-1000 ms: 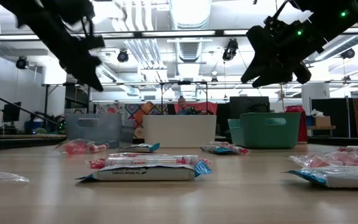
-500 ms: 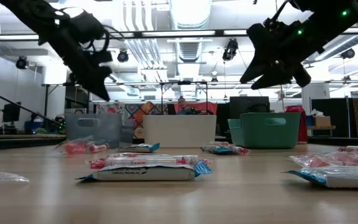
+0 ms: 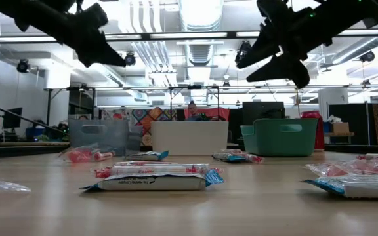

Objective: Sort candy
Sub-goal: Put the transparent candy into the green bin

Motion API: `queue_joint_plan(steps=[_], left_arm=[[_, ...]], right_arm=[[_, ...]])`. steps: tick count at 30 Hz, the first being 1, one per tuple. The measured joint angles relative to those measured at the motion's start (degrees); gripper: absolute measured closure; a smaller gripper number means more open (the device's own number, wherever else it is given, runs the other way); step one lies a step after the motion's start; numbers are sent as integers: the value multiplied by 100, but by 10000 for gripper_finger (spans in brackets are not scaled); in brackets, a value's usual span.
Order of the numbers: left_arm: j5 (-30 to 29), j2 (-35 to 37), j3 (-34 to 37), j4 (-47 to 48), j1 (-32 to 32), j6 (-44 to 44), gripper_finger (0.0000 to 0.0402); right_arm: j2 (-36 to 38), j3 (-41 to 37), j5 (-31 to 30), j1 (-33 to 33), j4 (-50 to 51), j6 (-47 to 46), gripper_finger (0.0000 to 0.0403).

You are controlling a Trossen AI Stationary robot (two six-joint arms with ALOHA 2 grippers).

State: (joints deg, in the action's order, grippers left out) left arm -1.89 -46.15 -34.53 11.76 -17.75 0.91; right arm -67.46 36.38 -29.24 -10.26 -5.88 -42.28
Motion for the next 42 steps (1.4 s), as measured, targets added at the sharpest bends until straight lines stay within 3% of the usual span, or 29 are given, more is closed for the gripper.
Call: queue_joint_plan(steps=[11,21,24,27,31,34,42], left_arm=[[0,97,42,24,1064,-206,402],[-2,26,59,22,1332,-446,402],[-6,0,59,17,1333,-447,402],[-4,-23,59,22,1334,-447,402],[-5,-40,59,22,1334,-447,402],[-4,-71,60,29,1334,-446,402],[-5,-135,62,11,1343,-363,402]], right_arm=[[-1491,1166,266,3,924,421,213],[-2607,2571,214,121,2748,182,213],[-2873,3083,217,217,3714,932,213],[-3099,3447,220,286,4579,2557,213],[-3211,3491,426,473,4743,4301,214],[-3209,3478,925,776,4716,4799,214],[-3299,3447,1356,1360,4566,5089,214]])
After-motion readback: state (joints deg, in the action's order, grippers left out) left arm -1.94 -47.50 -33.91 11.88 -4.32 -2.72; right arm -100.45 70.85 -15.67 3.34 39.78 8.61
